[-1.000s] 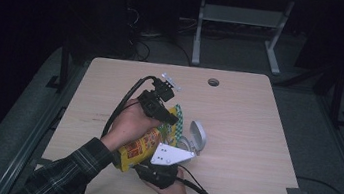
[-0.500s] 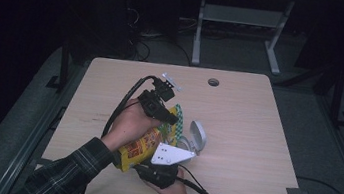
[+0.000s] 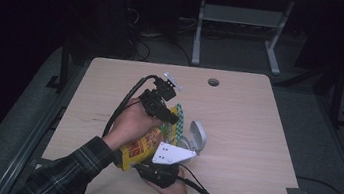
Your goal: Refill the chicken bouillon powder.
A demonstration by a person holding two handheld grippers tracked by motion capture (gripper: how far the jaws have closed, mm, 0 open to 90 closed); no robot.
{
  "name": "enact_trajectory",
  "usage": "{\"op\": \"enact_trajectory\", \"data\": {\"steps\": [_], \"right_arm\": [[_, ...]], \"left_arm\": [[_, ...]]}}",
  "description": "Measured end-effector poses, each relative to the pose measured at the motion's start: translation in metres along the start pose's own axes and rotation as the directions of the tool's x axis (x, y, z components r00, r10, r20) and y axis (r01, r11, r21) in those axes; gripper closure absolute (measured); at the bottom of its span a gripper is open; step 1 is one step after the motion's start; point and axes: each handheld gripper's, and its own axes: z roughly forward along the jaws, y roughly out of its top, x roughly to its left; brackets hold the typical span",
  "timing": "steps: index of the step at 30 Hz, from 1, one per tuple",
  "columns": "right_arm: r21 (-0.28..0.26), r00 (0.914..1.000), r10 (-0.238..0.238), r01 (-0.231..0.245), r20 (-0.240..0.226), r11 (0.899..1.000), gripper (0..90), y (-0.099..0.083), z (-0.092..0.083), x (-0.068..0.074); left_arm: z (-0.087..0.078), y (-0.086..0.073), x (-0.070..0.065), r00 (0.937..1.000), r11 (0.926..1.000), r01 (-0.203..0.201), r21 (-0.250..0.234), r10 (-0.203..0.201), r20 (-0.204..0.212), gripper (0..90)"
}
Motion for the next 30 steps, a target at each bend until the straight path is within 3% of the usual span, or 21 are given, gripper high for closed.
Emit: {"op": "enact_trajectory", "data": {"steps": [30], "right_arm": [[-0.014, 1.0000, -0.003, 0.003, -0.001, 1.000, 90.0, 0.0039, -0.0022, 0.0012]], "left_arm": [[0.0017, 0.0042, -0.0043, 0.9999, 0.9998, -0.004, 0.017, 0.004, -0.014, 89.9]]}}
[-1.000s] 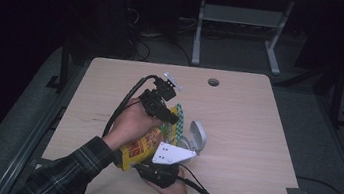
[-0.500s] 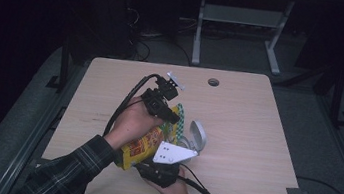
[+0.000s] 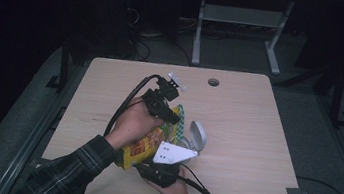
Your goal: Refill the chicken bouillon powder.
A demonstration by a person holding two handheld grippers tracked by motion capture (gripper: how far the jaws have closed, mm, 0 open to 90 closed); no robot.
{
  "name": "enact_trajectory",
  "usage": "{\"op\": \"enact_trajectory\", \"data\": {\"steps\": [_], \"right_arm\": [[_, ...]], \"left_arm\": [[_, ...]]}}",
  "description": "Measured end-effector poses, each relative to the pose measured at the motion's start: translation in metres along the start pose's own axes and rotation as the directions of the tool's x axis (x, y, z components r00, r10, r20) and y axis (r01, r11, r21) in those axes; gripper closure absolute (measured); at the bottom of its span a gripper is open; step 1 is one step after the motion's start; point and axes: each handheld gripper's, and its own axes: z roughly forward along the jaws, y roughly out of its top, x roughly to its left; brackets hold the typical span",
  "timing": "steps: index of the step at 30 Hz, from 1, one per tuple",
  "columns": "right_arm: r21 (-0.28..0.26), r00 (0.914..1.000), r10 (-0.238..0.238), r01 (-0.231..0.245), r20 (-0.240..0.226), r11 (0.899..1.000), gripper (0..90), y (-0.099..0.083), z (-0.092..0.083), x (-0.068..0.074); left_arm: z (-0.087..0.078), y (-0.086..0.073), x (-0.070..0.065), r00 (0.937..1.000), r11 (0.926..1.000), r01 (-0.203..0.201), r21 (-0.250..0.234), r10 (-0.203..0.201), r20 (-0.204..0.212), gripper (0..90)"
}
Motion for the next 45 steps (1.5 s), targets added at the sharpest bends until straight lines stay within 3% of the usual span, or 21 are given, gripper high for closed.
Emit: {"op": "enact_trajectory", "data": {"steps": [45], "right_arm": [[-0.003, 1.0000, -0.008, 0.008, -0.004, 1.000, 90.0, 0.0010, 0.0004, 0.0014]], "left_arm": [[0.0010, 0.0008, -0.0002, 1.0000, 0.9998, 0.000, 0.018, 0.000, -0.004, 89.9]]}}
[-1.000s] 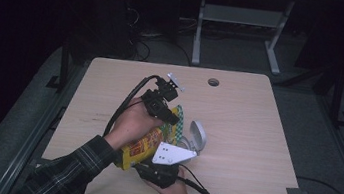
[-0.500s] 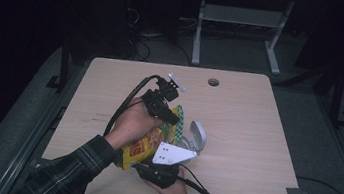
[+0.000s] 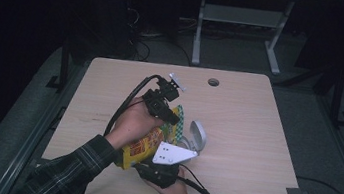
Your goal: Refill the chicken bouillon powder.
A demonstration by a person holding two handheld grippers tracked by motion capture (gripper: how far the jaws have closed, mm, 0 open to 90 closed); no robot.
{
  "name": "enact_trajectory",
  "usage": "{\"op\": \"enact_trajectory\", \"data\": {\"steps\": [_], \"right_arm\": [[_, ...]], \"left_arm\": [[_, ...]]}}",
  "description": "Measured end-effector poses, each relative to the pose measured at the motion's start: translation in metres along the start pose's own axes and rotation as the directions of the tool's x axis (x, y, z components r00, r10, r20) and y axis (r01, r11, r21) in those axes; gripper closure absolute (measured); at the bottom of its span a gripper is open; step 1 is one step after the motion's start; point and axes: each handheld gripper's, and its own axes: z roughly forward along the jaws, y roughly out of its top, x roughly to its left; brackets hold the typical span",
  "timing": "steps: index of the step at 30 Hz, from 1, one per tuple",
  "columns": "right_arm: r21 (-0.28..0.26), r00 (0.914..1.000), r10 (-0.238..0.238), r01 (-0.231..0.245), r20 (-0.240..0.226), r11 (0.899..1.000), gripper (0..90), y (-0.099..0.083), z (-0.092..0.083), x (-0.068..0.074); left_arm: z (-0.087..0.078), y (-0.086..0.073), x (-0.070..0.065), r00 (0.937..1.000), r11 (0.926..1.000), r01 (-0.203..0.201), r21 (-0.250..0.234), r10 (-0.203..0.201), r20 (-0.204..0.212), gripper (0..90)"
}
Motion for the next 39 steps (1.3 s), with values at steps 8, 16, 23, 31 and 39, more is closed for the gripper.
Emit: {"op": "enact_trajectory", "data": {"steps": [8, 16, 23, 31, 39], "right_arm": [[-0.001, 1.0000, -0.001, 0.001, 0.002, 1.000, 90.0, 0.0005, -0.0003, 0.0001], [-0.007, 1.0000, 0.003, -0.003, 0.003, 1.000, 90.0, 0.0011, -0.0009, -0.0003], [-0.007, 1.0000, 0.006, -0.006, 0.004, 1.000, 90.0, 0.0016, -0.0013, -0.0001], [-0.008, 1.0000, 0.005, -0.004, 0.006, 1.000, 90.0, 0.0018, -0.0013, -0.0002], [-0.008, 1.0000, 0.008, -0.008, 0.005, 1.000, 90.0, 0.0019, -0.0015, -0.0001]], "left_arm": [[-0.0003, 0.0008, -0.0011, 1.0000, 1.0000, -0.001, -0.001, 0.001, -0.004, 89.9], [-0.0002, 0.0029, -0.0022, 0.9999, 1.0000, -0.009, 0.004, 0.009, -0.010, 89.9], [-0.0006, 0.0035, -0.0026, 0.9999, 1.0000, -0.009, 0.003, 0.009, -0.009, 89.9], [-0.0012, 0.0035, -0.0032, 0.9999, 0.9999, -0.012, -0.001, 0.012, -0.011, 89.9], [-0.0014, 0.0040, -0.0038, 0.9998, 0.9999, -0.011, -0.003, 0.011, -0.017, 89.9]]}}
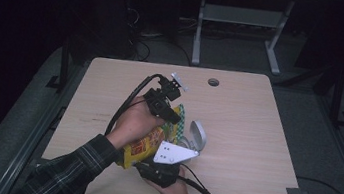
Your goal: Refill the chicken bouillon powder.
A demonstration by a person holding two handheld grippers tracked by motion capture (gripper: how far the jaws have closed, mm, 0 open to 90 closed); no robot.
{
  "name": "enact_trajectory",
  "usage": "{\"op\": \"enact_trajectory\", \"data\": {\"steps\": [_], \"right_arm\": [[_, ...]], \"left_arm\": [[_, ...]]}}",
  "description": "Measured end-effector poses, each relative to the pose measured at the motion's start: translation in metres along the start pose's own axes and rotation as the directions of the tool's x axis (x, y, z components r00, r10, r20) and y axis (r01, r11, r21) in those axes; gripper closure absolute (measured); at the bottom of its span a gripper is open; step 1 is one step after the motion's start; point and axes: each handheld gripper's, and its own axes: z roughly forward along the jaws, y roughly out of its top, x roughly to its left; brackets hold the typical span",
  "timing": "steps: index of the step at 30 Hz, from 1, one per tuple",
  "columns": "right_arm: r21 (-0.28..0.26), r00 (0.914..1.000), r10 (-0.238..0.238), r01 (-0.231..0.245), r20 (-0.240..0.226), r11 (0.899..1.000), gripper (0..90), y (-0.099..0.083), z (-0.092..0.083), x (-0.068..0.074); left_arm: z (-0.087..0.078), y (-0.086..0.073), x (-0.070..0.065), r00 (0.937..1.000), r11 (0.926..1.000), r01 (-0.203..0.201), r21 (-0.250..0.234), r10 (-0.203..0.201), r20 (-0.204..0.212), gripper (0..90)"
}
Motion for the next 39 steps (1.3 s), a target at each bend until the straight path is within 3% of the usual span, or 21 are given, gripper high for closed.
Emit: {"op": "enact_trajectory", "data": {"steps": [39], "right_arm": [[-0.009, 0.9996, 0.028, -0.028, -0.005, 1.000, 90.0, 0.0005, 0.0006, -0.0008]], "left_arm": [[0.0021, 0.0018, -0.0010, 0.9999, 0.9999, -0.006, 0.016, 0.006, -0.013, 89.9]]}}
